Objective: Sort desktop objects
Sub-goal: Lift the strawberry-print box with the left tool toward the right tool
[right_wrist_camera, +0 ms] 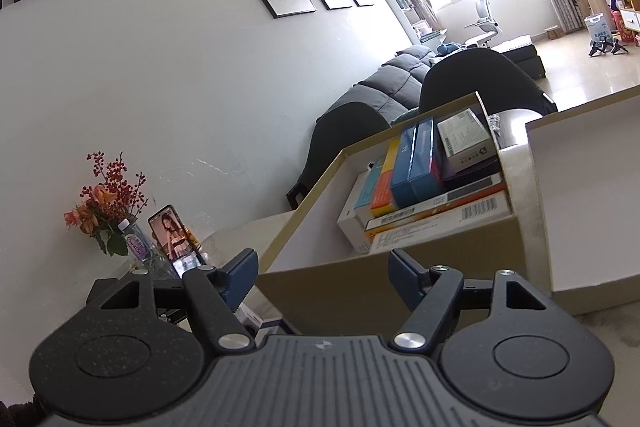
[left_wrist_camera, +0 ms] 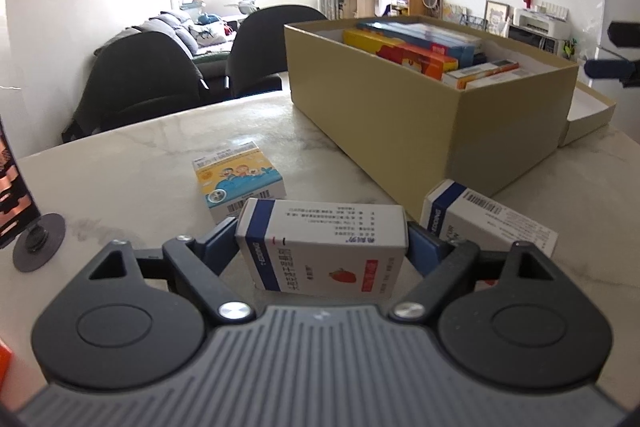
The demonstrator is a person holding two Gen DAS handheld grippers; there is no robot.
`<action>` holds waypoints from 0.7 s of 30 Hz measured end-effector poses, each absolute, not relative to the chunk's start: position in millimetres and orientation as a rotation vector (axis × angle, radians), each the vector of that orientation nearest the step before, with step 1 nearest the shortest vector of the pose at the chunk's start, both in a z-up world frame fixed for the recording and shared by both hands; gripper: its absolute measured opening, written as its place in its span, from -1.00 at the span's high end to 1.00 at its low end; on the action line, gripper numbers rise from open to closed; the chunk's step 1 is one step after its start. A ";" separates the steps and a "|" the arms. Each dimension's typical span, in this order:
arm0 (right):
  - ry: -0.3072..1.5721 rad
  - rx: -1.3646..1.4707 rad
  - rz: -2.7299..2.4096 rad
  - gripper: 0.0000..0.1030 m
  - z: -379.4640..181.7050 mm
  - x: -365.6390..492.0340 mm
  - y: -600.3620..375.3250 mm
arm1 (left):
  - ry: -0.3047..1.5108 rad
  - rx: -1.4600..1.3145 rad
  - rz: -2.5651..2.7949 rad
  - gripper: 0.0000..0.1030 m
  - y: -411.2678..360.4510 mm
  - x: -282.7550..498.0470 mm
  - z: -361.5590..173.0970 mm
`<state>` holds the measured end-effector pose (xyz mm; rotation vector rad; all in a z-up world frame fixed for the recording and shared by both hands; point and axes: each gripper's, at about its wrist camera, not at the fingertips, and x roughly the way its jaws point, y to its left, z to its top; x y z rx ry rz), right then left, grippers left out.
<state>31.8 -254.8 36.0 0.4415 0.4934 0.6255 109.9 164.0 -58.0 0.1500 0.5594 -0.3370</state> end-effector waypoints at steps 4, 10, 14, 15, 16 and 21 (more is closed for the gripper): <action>0.503 0.453 0.643 -0.46 33.2 27.4 -247.6 | 0.552 0.130 -0.309 -0.69 166.7 102.2 -53.7; 0.504 0.460 0.674 -0.46 31.9 21.0 -237.7 | 0.558 0.063 -0.252 -0.69 173.9 96.7 -43.7; 0.507 0.463 0.695 -0.46 31.7 18.0 -229.8 | 0.566 -0.018 -0.229 -0.69 182.1 92.4 -37.3; 0.505 0.463 0.700 -0.46 32.6 15.8 -228.8 | 0.569 -0.040 -0.226 -0.69 184.1 91.1 -36.1; 0.504 0.464 0.706 -0.46 32.9 14.4 -226.8 | 0.571 -0.063 -0.224 -0.69 186.0 89.9 -35.1; 0.502 0.461 0.735 -0.46 33.4 7.0 -217.2 | 0.570 -0.197 -0.243 -0.69 193.7 82.0 -31.0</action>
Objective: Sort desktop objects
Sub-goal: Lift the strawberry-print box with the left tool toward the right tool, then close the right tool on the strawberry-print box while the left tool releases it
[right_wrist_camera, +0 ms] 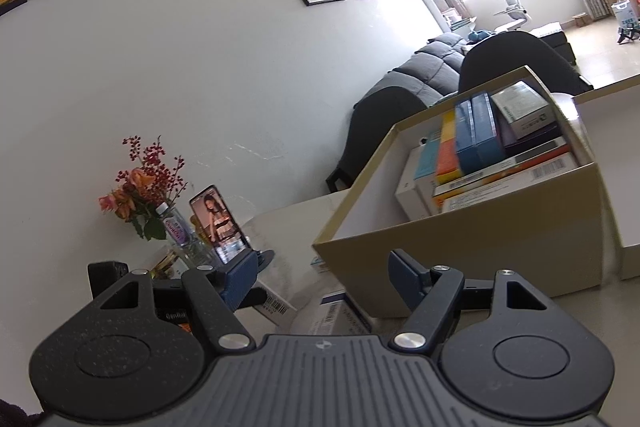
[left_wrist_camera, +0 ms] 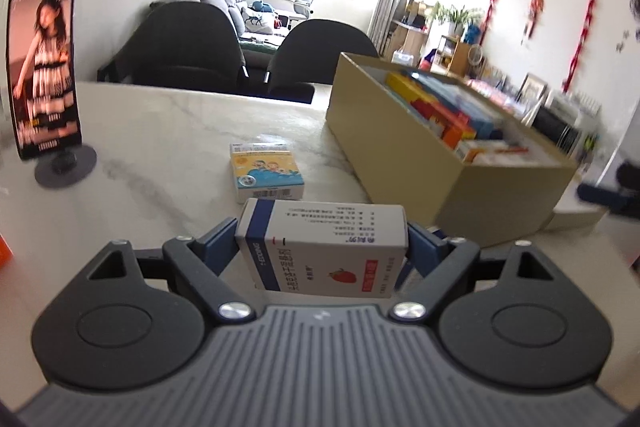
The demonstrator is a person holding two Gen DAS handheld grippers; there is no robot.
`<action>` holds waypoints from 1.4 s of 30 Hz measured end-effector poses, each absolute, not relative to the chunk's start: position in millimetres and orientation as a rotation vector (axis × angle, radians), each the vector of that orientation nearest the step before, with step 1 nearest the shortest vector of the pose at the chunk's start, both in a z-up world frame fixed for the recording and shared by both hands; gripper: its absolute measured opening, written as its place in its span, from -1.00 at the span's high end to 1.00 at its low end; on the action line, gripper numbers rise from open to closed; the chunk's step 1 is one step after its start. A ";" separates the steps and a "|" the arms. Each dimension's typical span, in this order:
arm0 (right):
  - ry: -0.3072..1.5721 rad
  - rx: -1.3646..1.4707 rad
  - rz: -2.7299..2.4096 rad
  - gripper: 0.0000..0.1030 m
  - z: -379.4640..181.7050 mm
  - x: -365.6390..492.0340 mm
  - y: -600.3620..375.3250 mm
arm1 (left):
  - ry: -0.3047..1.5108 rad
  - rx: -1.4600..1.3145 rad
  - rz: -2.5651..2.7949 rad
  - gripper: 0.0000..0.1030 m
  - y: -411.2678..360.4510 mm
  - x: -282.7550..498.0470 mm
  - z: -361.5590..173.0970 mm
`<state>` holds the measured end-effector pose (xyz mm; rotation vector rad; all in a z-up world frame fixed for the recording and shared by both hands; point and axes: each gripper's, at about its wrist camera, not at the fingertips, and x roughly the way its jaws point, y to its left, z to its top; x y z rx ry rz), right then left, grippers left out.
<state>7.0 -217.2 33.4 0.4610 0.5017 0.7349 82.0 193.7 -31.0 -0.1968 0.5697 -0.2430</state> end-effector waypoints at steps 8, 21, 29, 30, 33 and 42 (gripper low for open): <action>0.501 0.428 0.789 -0.46 33.3 -5.5 -201.4 | 0.553 -0.494 -0.333 -0.69 209.4 70.7 -28.1; 0.449 0.261 0.916 -0.44 38.8 -31.2 -162.7 | 0.650 -1.075 -0.529 -0.69 228.1 73.7 -60.4; 0.420 0.219 0.982 -0.16 40.0 -32.0 -145.2 | 0.697 -1.236 -0.663 -0.69 217.0 78.9 -73.3; 0.417 0.218 0.986 -0.08 40.2 -31.5 -144.2 | 0.703 -1.242 -0.676 -0.69 214.5 79.9 -74.6; 0.418 0.226 0.992 0.11 40.8 -29.0 -144.5 | 0.712 -1.245 -0.691 -0.69 209.3 83.6 -77.2; 0.392 0.208 0.976 0.22 42.7 -29.5 -152.5 | 0.714 -1.211 -0.741 -0.71 207.8 92.7 -76.1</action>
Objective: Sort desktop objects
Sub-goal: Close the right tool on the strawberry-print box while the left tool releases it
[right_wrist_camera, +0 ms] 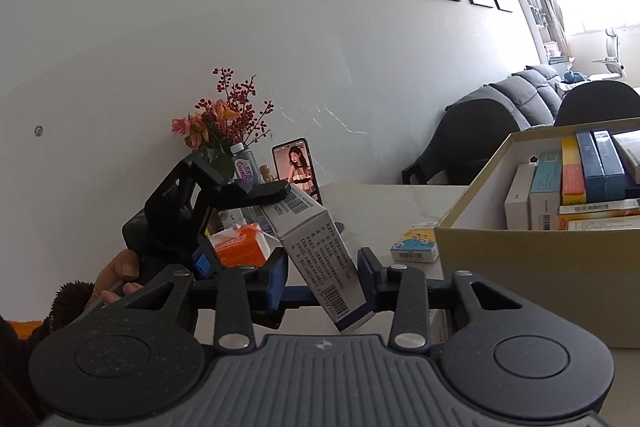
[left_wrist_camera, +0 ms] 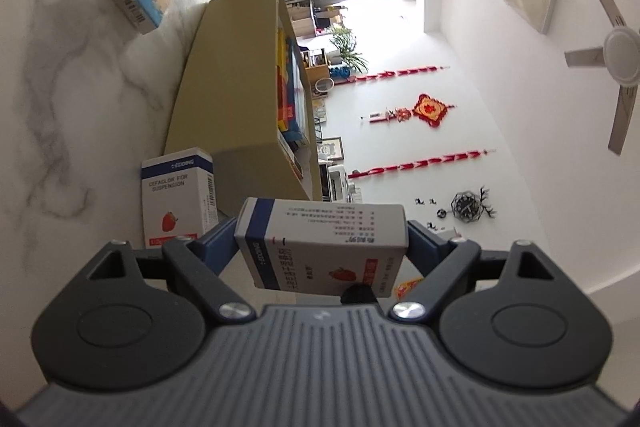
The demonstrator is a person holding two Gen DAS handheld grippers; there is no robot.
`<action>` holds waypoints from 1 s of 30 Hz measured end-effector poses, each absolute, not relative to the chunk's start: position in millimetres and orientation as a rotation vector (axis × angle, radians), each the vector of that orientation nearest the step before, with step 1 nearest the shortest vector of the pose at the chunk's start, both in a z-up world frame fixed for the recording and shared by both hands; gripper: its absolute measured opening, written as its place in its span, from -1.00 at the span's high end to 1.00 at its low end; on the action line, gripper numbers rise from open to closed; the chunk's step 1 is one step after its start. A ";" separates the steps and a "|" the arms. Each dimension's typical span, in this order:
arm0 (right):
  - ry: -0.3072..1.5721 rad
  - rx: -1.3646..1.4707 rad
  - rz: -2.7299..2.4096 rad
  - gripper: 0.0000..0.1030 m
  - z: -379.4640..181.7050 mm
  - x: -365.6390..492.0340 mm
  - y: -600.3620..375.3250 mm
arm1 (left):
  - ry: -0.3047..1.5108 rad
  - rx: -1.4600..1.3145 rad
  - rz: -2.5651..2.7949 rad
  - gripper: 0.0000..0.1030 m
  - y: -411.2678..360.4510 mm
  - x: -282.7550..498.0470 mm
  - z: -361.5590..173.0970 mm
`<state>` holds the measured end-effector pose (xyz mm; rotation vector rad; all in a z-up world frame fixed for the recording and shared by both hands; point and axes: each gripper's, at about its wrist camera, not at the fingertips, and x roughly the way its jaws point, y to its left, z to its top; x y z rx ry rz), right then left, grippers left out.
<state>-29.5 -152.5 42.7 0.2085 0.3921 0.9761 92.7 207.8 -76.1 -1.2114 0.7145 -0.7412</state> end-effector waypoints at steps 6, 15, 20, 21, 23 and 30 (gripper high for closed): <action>0.412 0.283 0.947 0.40 42.7 -22.1 -174.3 | 0.703 -1.033 -0.772 -0.78 196.6 96.5 -62.5; 0.401 0.454 0.755 0.41 49.3 0.1 -236.3 | 0.618 -0.564 -0.861 -0.91 165.9 80.8 -56.0; 0.399 0.536 0.571 0.40 48.0 18.8 -268.1 | 0.590 -0.367 -0.826 -0.91 171.6 66.4 -66.1; 0.396 0.559 0.553 0.41 46.4 22.6 -273.9 | 0.585 -0.323 -0.814 -0.92 173.3 65.4 -67.4; 0.393 0.603 0.526 0.41 43.3 30.5 -282.7 | 0.581 -0.226 -0.789 -0.93 174.4 64.6 -69.5; 0.387 0.718 0.486 0.42 34.2 58.8 -290.9 | 0.580 0.029 -0.756 -0.94 165.3 78.9 -83.7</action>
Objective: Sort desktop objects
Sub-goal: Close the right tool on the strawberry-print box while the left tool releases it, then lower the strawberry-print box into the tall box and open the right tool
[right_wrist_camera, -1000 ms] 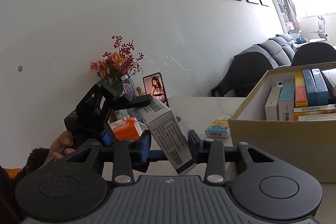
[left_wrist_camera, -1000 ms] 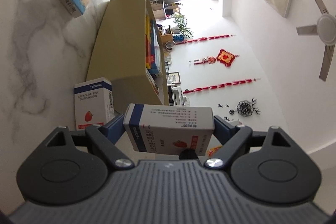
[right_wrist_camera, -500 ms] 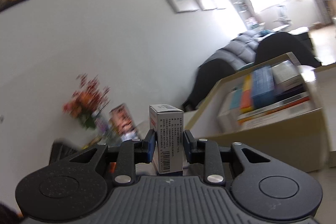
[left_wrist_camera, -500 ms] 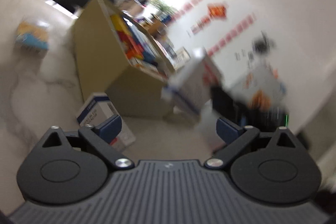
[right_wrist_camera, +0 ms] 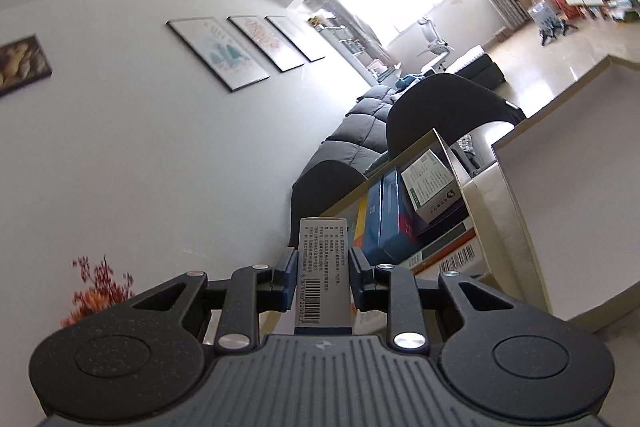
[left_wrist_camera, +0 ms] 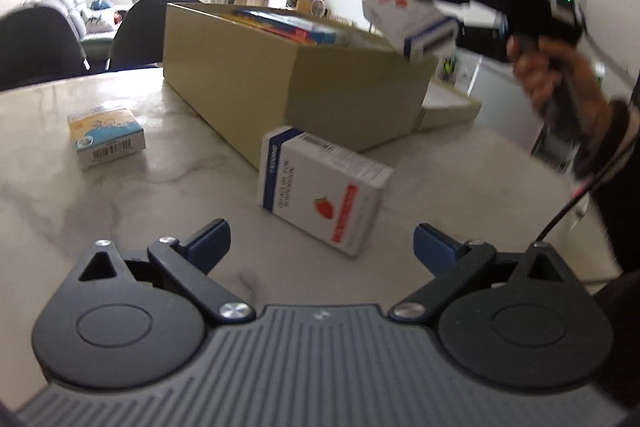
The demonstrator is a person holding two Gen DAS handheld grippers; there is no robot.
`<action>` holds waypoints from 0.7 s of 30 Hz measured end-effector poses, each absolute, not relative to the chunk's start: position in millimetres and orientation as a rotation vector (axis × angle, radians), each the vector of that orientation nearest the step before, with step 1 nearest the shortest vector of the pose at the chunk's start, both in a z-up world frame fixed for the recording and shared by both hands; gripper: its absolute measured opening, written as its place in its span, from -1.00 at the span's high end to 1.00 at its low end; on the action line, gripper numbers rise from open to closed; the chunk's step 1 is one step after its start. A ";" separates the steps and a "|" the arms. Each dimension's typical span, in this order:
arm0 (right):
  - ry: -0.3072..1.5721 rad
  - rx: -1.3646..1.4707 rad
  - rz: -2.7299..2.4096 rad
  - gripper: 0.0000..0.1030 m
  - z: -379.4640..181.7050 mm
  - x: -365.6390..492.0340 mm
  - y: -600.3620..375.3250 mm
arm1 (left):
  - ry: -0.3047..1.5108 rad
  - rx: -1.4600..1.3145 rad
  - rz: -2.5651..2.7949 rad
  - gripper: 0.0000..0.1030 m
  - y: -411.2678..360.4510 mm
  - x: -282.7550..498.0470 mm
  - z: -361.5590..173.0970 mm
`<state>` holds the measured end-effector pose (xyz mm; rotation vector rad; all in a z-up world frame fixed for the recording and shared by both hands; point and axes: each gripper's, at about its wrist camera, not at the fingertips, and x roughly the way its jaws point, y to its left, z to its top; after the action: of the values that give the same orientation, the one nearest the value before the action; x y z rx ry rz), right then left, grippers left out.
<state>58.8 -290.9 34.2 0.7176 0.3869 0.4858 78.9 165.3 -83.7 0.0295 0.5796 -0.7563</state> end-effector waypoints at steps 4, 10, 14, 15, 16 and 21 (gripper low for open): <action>0.395 0.776 0.479 0.42 32.5 71.3 -291.3 | 0.607 0.065 -0.785 -0.97 159.5 96.6 -89.8; 0.379 0.830 0.390 0.42 25.5 86.7 -303.7 | 0.669 0.097 -0.811 -1.00 151.1 114.5 -94.3; 0.405 0.849 0.345 0.42 12.7 98.8 -304.0 | 0.668 0.143 -0.821 -1.00 149.0 115.3 -94.5; 0.407 0.839 0.331 0.42 10.0 100.7 -302.0 | 0.666 0.173 -0.810 -1.00 146.6 113.3 -94.8; 0.404 0.814 0.312 0.42 9.8 102.3 -299.4 | 0.663 0.213 -0.792 -1.00 143.1 110.4 -95.2; 0.409 0.746 0.273 0.42 6.1 111.4 -286.6 | 0.661 0.250 -0.740 -1.00 140.5 102.6 -96.5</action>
<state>111.4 -286.6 6.1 0.7461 0.4088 0.2735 102.6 140.5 -96.5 0.2501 0.6615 -0.7398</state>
